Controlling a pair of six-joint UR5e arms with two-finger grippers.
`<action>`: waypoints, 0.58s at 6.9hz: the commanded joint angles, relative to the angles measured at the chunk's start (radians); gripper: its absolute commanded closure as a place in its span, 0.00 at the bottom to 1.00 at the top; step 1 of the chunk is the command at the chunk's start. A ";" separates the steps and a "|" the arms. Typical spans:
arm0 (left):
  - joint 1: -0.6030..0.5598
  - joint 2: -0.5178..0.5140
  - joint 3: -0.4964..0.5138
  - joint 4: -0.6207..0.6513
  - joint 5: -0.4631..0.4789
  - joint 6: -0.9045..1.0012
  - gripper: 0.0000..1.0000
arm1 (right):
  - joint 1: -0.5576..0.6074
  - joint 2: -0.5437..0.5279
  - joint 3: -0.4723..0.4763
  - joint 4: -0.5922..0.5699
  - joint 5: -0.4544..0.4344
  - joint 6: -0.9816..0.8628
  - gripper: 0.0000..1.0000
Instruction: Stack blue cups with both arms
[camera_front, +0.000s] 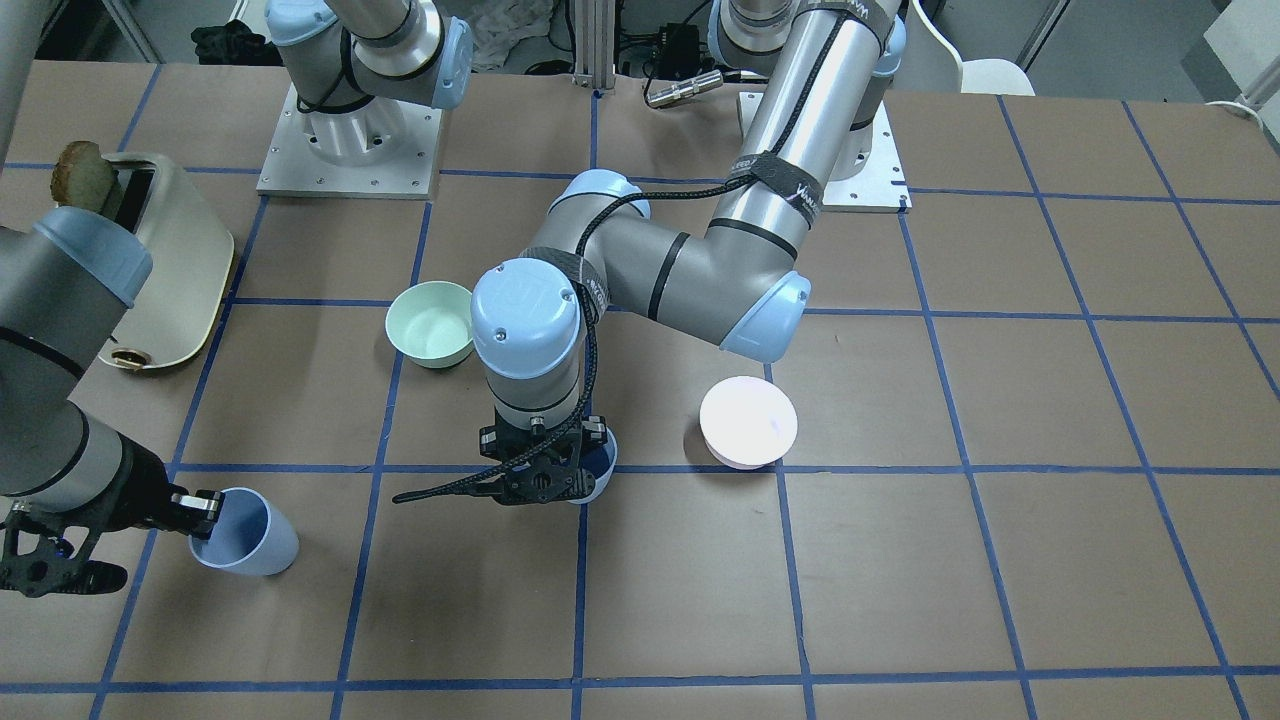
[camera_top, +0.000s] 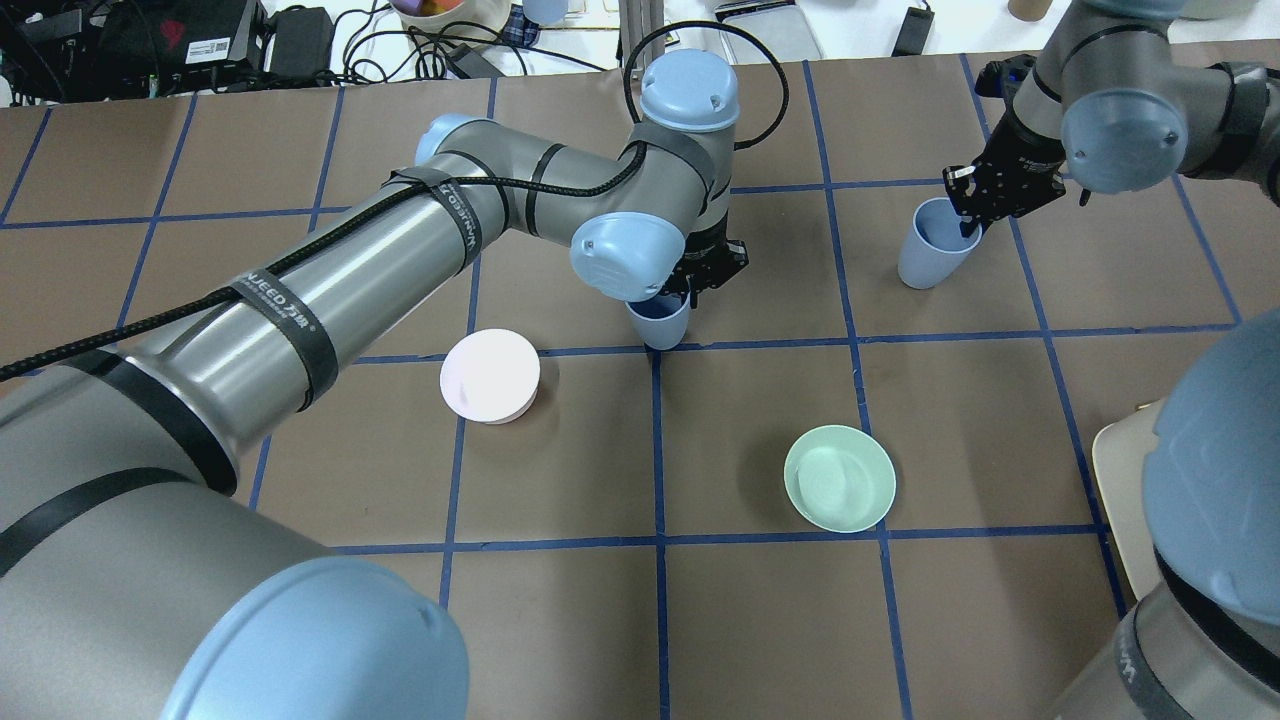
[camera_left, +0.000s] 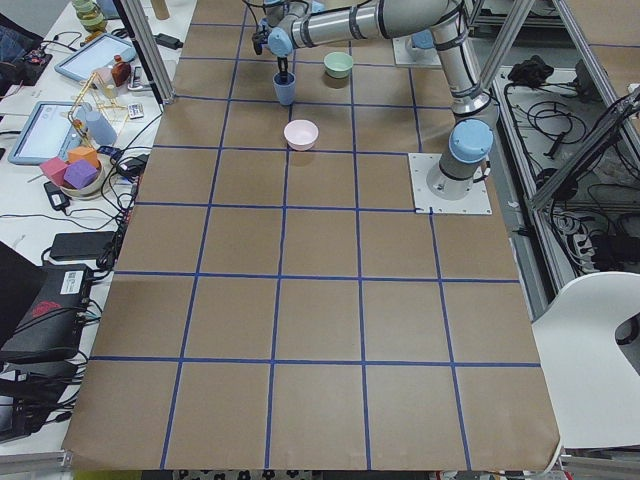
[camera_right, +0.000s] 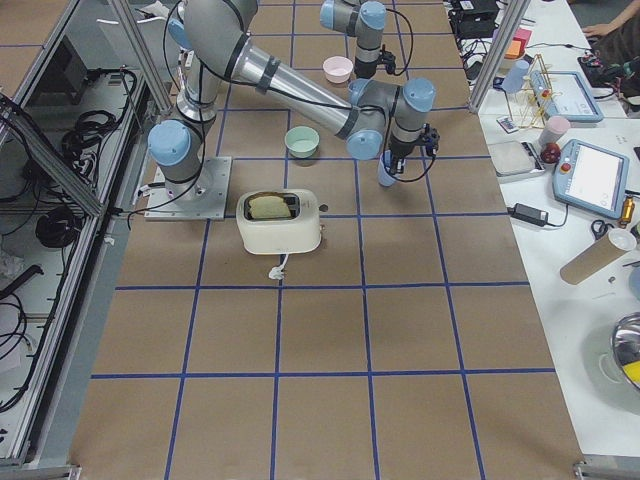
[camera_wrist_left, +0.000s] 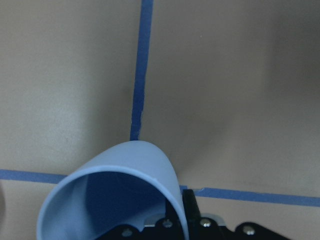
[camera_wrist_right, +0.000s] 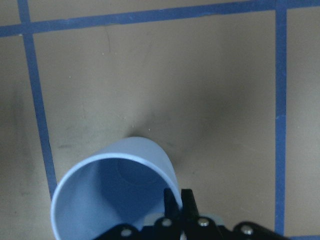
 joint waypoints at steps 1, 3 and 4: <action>0.007 0.042 0.020 -0.135 -0.001 0.006 0.00 | 0.006 -0.036 -0.004 -0.006 0.002 0.005 1.00; 0.036 0.174 0.031 -0.280 -0.013 0.015 0.00 | 0.055 -0.096 -0.004 0.008 -0.004 0.034 1.00; 0.067 0.238 0.031 -0.308 -0.016 0.033 0.00 | 0.097 -0.133 -0.003 0.038 -0.004 0.092 1.00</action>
